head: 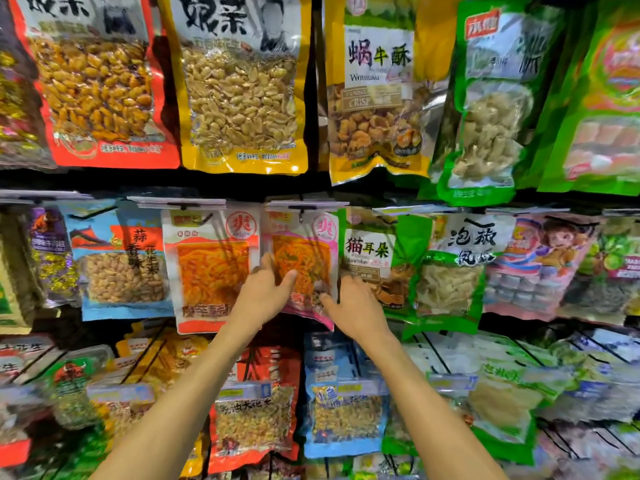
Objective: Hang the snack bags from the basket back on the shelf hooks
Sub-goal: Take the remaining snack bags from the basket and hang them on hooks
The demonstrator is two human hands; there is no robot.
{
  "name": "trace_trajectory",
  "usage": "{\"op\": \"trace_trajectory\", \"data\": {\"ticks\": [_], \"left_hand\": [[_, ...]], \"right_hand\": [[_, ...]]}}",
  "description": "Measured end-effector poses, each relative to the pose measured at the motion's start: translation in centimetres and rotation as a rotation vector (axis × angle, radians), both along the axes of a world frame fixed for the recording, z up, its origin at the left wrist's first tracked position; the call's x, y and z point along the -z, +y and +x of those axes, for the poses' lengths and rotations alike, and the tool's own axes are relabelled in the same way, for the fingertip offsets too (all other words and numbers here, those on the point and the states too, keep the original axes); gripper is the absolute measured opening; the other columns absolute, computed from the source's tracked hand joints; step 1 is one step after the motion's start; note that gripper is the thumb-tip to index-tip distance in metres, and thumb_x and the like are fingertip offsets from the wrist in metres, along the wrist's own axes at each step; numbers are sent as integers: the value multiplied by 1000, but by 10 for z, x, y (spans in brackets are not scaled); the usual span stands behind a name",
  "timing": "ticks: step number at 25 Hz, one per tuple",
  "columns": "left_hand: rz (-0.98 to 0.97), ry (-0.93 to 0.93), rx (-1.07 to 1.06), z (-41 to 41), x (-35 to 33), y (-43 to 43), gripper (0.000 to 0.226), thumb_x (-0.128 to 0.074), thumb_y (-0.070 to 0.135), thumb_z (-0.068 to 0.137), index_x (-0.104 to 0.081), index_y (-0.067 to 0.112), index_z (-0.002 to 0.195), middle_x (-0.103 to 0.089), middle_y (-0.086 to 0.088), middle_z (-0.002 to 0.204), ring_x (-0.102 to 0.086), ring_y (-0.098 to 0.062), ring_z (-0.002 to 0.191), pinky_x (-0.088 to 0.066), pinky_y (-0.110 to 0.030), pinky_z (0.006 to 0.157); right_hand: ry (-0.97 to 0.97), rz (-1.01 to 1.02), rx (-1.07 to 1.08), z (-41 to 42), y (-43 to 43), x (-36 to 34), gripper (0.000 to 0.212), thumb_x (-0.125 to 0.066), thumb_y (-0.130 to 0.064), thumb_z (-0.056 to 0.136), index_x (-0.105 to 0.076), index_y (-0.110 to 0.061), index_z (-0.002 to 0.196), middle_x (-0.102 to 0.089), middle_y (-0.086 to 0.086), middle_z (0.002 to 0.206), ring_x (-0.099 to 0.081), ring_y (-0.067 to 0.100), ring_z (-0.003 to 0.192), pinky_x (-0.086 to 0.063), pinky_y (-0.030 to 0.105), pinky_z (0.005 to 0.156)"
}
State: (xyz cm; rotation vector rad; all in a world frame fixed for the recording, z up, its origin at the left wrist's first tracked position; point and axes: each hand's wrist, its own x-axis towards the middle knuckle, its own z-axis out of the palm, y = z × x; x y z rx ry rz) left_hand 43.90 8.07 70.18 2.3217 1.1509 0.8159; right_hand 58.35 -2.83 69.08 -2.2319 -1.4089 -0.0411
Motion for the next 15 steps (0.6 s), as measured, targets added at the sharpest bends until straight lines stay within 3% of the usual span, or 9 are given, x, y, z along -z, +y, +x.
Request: {"op": "trace_trajectory", "data": {"ticks": [4, 8, 11, 13, 15], "left_hand": [[-158, -86, -51, 18, 5, 4, 84, -42, 53, 99, -2, 7, 156, -42, -23, 148, -45, -38, 132, -40, -39, 98], [-173, -137, -76, 27, 10, 11, 86, -42, 53, 99, 2, 6, 156, -30, -19, 157, -39, -35, 138, -37, -35, 101], [-151, -230, -84, 26, 19, 27, 85, -47, 54, 97, -8, 7, 156, -20, -14, 161, -26, -30, 146, -28, -36, 113], [-185, -313, -70, 27, 23, 36, 86, -47, 57, 95, -10, 10, 157, -16, -8, 163, -19, -25, 149, -22, -36, 117], [-245, -376, -79, 30, 25, 40, 87, -47, 59, 94, -10, 11, 157, -14, -5, 164, -16, -22, 150, -18, -35, 120]], "right_hand": [[261, 191, -28, 13, 25, 11, 53, -57, -50, 91, -47, -15, 130, -57, 8, 123, -60, 29, 107, -47, 33, 73], [377, 229, -8, 29, 45, 18, 80, -55, -54, 93, -22, -11, 151, -41, 15, 151, -47, 34, 133, -48, 36, 91], [537, 311, -36, 37, 49, 17, 79, -53, -51, 96, -14, -16, 155, -30, 9, 159, -38, 27, 141, -38, 29, 103], [637, 375, -46, 35, 50, 12, 78, -50, -54, 96, -14, -17, 156, -31, 2, 156, -32, 20, 143, -26, 23, 106], [749, 402, -57, 33, 51, 7, 75, -47, -52, 98, -14, -20, 157, -50, -12, 131, -41, 11, 131, -30, 22, 103]]}}
